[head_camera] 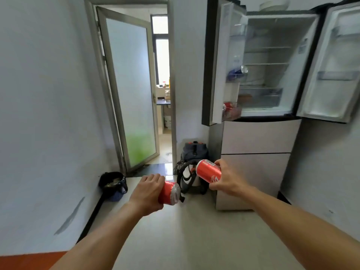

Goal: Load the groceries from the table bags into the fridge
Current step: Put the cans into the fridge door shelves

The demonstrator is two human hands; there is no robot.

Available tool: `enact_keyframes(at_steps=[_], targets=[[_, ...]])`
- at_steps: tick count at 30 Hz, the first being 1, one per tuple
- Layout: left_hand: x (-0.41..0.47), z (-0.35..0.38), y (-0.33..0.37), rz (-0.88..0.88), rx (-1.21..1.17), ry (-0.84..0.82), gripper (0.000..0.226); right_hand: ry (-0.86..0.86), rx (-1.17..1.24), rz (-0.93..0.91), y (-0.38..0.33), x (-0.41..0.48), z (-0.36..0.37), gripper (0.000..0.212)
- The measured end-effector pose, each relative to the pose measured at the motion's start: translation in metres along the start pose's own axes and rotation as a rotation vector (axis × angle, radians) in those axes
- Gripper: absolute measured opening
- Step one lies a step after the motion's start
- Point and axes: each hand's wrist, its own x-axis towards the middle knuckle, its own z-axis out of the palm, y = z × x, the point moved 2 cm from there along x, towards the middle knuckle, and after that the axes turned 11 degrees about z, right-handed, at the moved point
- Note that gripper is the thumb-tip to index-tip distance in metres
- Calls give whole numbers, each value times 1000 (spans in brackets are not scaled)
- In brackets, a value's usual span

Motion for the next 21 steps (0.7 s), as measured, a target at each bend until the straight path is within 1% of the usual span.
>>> enact_keyframes(at_steps=[2, 6, 10, 14, 17, 21], targets=[[56, 5, 7, 82, 7, -18, 60, 41, -26, 69, 29, 18, -19, 84], [161, 10, 38, 201, -75, 15, 71, 132, -124, 198, 92, 44, -62, 86], [256, 22, 85, 367, -66, 58, 68, 206, -135, 346, 159, 65, -108, 86], [347, 35, 142, 505, -60, 80, 67, 249, -153, 439, 230, 90, -152, 86], [420, 42, 188, 564, -74, 88, 72, 279, -181, 477, 287, 118, -189, 88], [515, 41, 240, 581, -123, 85, 74, 322, -199, 519, 354, 166, -248, 88]])
